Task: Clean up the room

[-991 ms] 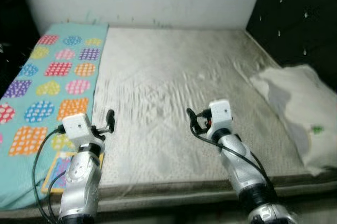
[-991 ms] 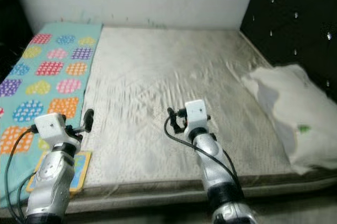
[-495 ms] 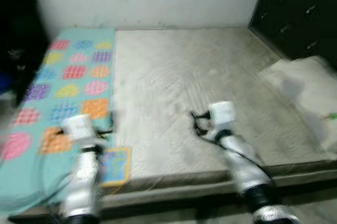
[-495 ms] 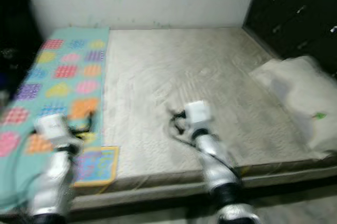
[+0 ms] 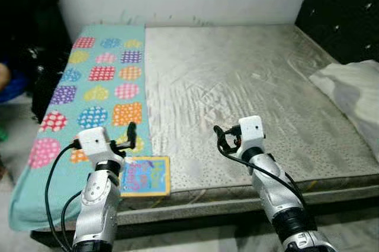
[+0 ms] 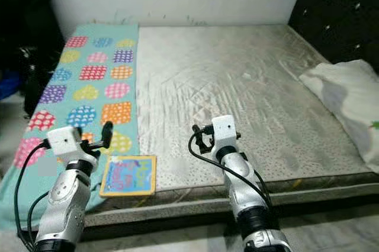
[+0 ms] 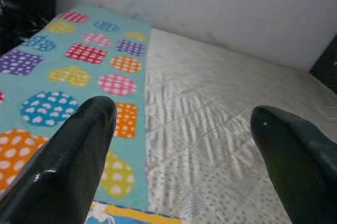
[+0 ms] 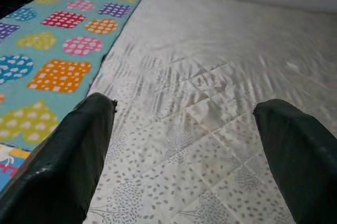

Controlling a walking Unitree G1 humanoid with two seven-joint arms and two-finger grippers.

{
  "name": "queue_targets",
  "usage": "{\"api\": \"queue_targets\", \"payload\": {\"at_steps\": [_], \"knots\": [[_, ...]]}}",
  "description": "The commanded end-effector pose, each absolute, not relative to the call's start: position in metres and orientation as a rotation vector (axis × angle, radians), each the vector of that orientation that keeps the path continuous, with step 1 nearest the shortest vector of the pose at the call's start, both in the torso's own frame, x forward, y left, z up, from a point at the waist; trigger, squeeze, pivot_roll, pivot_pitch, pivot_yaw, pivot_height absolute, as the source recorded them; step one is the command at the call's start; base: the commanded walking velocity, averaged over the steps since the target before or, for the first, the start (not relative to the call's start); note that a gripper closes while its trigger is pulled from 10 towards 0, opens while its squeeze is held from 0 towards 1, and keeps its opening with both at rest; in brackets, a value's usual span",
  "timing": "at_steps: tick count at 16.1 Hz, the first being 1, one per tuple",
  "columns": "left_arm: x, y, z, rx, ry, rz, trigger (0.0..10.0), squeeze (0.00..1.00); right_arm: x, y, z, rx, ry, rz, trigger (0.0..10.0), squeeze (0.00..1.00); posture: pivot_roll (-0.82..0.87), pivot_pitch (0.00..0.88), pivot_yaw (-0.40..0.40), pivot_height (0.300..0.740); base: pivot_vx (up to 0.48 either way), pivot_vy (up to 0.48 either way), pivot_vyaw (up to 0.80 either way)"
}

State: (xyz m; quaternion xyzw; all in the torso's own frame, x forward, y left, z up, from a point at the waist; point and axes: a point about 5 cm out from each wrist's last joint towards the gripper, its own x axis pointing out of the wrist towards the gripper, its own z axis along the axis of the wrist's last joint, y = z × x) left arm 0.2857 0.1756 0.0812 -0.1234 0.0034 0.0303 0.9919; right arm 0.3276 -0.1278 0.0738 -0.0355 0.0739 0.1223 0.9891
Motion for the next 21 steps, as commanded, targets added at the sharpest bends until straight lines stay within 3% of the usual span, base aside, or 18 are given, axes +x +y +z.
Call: {"api": "queue_targets", "payload": {"at_steps": [1,6,21], "knots": [[0.2864,0.1759,0.0844,-0.247,-0.006,0.05,10.0,0.0,0.3307,-0.129,0.079,-0.073,0.133,0.241,10.0,0.0,-0.09,0.009,-0.026,0.74,0.0,0.0,0.0],[0.2861,0.175,0.0844,-0.251,-0.005,0.04,10.0,0.0,0.3304,-0.1291,0.0787,-0.076,0.133,0.243,10.0,0.0,-0.09,0.01,-0.025,0.74,0.0,0.0,0.0],[0.2859,0.175,0.0826,-0.249,0.008,0.036,10.0,0.0,0.3303,-0.1292,0.0783,-0.073,0.135,0.238,10.0,0.0,-0.09,0.015,-0.025,0.74,0.214,0.0,0.0]]}}
